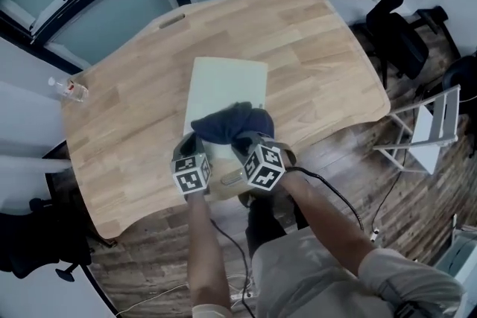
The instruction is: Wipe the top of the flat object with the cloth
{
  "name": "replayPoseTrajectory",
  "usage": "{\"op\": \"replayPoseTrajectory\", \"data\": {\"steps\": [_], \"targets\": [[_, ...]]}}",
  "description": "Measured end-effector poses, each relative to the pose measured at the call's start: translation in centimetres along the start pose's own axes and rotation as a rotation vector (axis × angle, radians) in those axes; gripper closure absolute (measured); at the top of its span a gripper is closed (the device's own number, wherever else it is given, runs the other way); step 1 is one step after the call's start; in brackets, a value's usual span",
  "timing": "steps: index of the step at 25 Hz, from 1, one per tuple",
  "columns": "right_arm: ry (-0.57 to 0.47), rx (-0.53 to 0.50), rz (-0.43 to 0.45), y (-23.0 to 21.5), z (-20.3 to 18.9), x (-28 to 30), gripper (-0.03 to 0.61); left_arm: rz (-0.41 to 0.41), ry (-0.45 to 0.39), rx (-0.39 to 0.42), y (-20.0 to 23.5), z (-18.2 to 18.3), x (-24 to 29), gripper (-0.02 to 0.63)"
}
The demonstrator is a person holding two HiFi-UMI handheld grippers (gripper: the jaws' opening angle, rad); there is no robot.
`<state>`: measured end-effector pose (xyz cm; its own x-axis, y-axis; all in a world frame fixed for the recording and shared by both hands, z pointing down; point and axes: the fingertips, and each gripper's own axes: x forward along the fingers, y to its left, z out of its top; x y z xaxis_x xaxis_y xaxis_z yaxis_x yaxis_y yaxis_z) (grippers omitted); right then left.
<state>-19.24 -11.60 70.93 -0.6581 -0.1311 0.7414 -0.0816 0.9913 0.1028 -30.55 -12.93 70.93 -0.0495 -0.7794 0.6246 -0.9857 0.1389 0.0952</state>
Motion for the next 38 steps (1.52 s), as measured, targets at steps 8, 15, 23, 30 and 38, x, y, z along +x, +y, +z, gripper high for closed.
{"op": "replayPoseTrajectory", "data": {"steps": [8, 15, 23, 30, 38], "targets": [[-0.087, 0.298, 0.046, 0.7, -5.6, -12.4, 0.534, 0.183, -0.082, -0.084, -2.6, 1.2, -4.4, 0.605], [-0.281, 0.343, 0.023, -2.1, -8.8, -21.0, 0.534, 0.315, -0.248, -0.202, -20.0, 1.4, -15.5, 0.606], [-0.354, 0.227, 0.053, -3.3, -8.1, -26.3, 0.534, 0.272, -0.249, -0.112, -27.6, 2.2, -20.1, 0.604], [-0.384, 0.207, 0.059, -3.3, -8.0, -28.8, 0.535, 0.300, -0.328, -0.090, -29.7, 5.2, -22.5, 0.606], [-0.448, 0.252, 0.076, -3.1, -7.7, -31.1, 0.535, 0.369, -0.345, -0.093, -31.1, 4.6, -23.7, 0.604]]}}
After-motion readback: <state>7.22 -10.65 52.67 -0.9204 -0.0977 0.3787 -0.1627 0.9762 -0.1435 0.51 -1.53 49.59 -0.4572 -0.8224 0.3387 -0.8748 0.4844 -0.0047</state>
